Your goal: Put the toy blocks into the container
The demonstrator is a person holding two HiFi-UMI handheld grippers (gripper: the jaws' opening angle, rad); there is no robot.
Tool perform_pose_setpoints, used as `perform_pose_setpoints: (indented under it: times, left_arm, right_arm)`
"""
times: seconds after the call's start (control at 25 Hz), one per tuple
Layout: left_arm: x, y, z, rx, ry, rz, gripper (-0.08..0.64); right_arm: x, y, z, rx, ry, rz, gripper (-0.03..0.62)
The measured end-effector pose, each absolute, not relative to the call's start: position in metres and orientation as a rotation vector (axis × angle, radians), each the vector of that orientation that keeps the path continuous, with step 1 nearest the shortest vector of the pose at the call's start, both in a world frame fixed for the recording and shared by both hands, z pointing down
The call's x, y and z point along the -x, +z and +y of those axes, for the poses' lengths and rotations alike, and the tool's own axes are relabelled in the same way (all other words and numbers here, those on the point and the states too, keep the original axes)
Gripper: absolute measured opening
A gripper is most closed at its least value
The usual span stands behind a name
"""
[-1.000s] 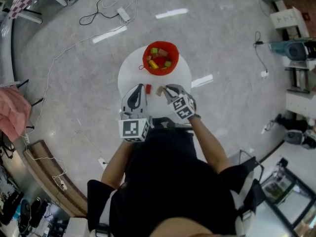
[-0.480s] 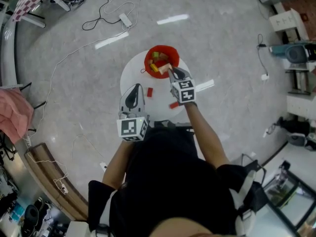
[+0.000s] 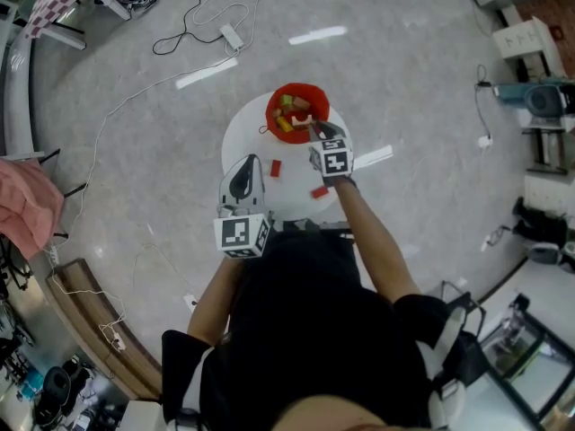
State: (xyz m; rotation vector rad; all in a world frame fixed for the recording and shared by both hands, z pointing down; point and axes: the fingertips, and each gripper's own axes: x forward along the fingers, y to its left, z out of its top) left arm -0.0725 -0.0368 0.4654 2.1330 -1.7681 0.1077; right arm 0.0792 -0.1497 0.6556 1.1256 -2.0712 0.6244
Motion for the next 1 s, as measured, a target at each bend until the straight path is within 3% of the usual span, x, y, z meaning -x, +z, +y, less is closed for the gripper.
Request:
perform_pose_setpoints:
  times: [0.44,0.52,1.0]
  left_arm:
    - [0.059,0.469,-0.044,-2.168,0.110,-1.739,-0.002]
    - [0.051,0.472,-0.043,-2.175,0.114,-1.724,-0.002]
    - [0.010,0.476,-0.034,-2.217,0.122,-1.670,-0.002]
  right_arm:
    - [-0.112,0.618,-0.136,-1.206,0.548,-2.253,0.030]
    - [-0.123,0.628,-0.124,-1.208,0.565,-2.247,0.000]
    - [-0.162,0.701,-0.034,-1.161,0.707,-2.073,-0.003]
